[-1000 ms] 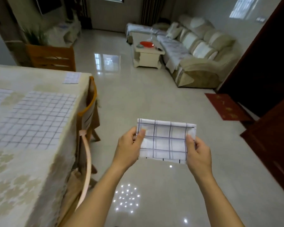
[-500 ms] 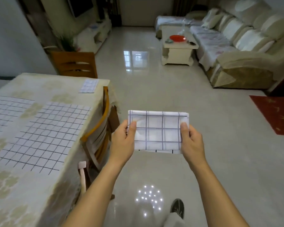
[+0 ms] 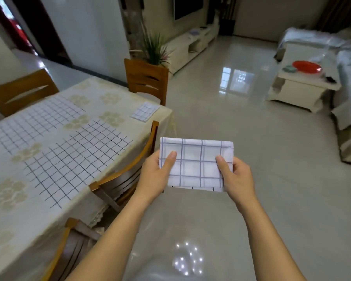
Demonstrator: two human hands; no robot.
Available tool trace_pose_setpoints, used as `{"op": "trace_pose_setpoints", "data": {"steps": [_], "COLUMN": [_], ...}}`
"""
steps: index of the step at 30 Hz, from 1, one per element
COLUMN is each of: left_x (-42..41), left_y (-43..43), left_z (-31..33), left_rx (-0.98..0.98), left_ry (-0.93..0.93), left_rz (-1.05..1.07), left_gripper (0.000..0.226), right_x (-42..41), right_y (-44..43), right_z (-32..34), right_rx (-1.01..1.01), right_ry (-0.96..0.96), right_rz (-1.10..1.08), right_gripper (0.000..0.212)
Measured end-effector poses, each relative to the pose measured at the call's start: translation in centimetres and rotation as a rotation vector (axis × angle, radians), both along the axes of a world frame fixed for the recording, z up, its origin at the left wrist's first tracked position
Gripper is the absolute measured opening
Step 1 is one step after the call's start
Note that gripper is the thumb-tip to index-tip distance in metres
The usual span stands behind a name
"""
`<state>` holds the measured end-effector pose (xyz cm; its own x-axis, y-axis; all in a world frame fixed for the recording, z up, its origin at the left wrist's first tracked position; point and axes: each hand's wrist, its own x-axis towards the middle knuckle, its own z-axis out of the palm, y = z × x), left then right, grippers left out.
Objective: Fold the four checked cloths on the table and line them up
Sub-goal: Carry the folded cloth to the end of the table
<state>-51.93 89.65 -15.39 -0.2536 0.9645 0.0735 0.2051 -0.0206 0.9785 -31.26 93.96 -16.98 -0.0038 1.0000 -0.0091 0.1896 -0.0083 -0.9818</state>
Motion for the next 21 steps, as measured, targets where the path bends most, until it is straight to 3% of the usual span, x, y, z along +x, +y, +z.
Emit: {"op": "trace_pose_setpoints", "data": {"steps": [8, 14, 17, 21], "left_x": [1.3, 3.0, 1.3, -1.6], "left_y": [14.6, 27.7, 31.8, 34.9], "left_z": [-3.5, -2.0, -1.6, -3.0], "left_rx": [-0.011, 0.019, 0.004, -0.059], "left_ry": [-0.012, -0.068, -0.101, -0.013], "left_rz": [0.048, -0.046, -0.009, 0.081], "left_gripper": [0.024, 0.024, 0.016, 0.012], "right_x": [1.6, 3.7, 1.9, -1.4], "right_y": [14.5, 26.7, 31.8, 37.0], "right_z": [-0.3, 2.4, 1.9, -0.5], "right_rx": [0.004, 0.081, 0.093, 0.025], "right_ry": [-0.123, -0.182, -0.164, -0.135], "right_rz": [-0.012, -0.100, -0.064, 0.051], "right_gripper": [0.024, 0.020, 0.022, 0.021]}}
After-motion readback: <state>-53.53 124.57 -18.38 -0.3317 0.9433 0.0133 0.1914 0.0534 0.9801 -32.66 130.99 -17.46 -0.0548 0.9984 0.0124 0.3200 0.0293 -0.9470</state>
